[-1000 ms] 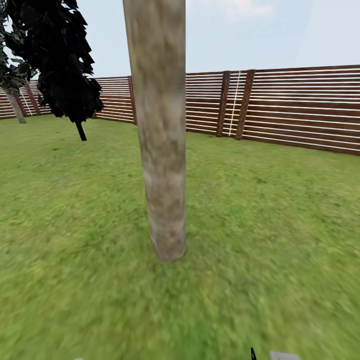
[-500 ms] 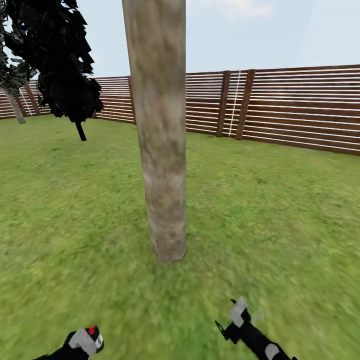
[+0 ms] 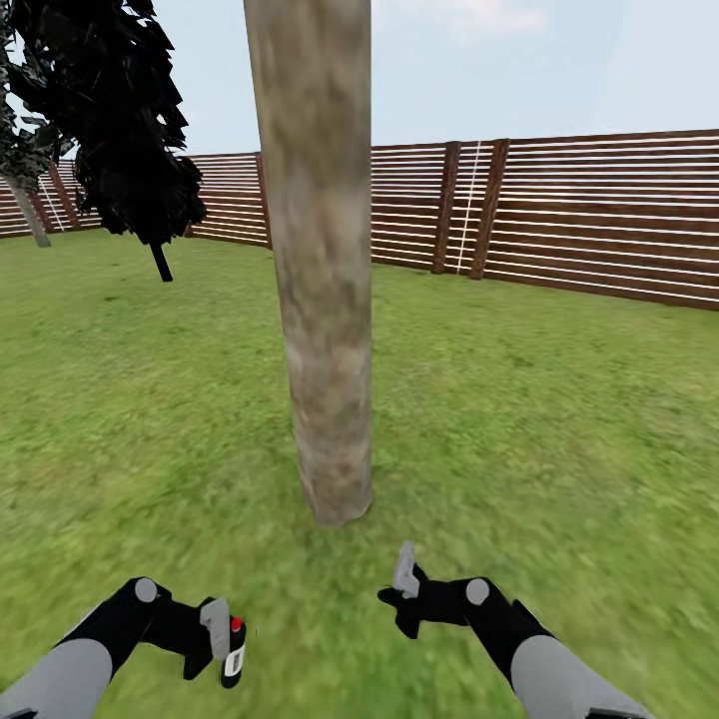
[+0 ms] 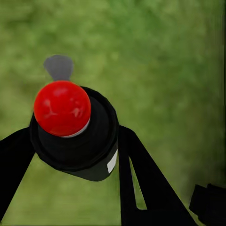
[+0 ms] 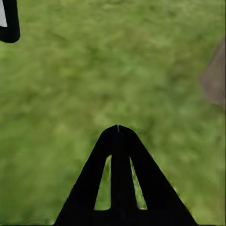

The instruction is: In the garden, pick up the pesticide atomizer on the floor and spray pesticide onto both trees until each tree trunk is fully covered.

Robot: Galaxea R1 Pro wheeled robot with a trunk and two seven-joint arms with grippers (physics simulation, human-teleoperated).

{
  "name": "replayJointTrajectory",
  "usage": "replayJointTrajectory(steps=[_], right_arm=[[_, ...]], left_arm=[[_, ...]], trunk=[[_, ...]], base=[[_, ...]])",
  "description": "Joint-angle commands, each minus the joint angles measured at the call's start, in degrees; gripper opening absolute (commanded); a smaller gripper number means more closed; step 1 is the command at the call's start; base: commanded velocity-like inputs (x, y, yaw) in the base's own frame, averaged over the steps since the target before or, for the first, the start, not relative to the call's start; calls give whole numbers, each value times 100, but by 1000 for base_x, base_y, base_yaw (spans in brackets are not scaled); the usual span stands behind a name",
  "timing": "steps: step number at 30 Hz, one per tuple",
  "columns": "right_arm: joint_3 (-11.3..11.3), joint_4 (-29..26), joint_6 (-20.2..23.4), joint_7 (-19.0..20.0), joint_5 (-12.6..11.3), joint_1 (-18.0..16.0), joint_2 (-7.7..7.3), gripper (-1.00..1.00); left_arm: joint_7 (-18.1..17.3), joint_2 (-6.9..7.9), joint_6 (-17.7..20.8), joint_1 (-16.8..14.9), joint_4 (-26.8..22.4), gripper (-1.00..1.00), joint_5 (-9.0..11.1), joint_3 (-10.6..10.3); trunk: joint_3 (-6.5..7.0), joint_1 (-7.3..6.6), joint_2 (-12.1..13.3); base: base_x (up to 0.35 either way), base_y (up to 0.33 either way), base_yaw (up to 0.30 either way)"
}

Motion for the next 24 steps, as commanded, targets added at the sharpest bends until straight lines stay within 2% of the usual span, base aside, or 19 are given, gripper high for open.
replayJointTrajectory(steps=[1, 2, 4, 6, 11, 14, 15, 17, 20, 24], right_arm=[[155, 6, 1, -1, 40, 0, 52, -100], [257, 13, 1, -2, 59, 0, 95, -100], [365, 29, 1, -2, 77, 0, 193, -100], [393, 36, 1, -2, 86, 0, 310, -100], [402, 43, -4, -1, 88, 0, 469, -100], [403, 43, -7, 3, 89, 0, 477, -100], [403, 43, -13, 5, 83, 0, 477, -100], [403, 43, -15, 1, 82, 0, 477, -100], [403, 43, -23, 2, 80, 0, 477, -100], [403, 43, -25, -2, 80, 0, 477, -100]], left_arm=[[0, -85, -1, -1, 1, -100, -15, -47], [0, -166, -2, -1, 1, -100, -24, -140], [6, -330, 8, -1, 2, -100, -30, -457], [15, -448, 38, -1, 2, -100, -32, -591], [55, -647, 50, -1, 2, -100, -36, -638], [88, -814, 50, 5, 2, -100, -31, -715], [215, -920, 59, 7, 5, -100, -21, -732], [490, -1031, 78, 7, 40, -100, -22, -739], [651, -1218, 84, 11, 68, -100, -23, -736], [845, -1336, 85, 16, 72, -100, 42, -733]], trunk=[[0, 0, 0], [0, 0, 0], [0, 0, 0], [0, 0, 0], [0, 0, 0], [0, 0, 0], [0, 0, 0], [0, 0, 0], [0, 0, 0], [0, 0, 0]], base=[[0, 0, 0], [0, 0, 0], [0, 0, 0], [0, 0, 0], [0, 0, 0], [0, 0, 0], [0, 0, 0], [0, 0, 0], [0, 0, 0], [0, 0, 0]])
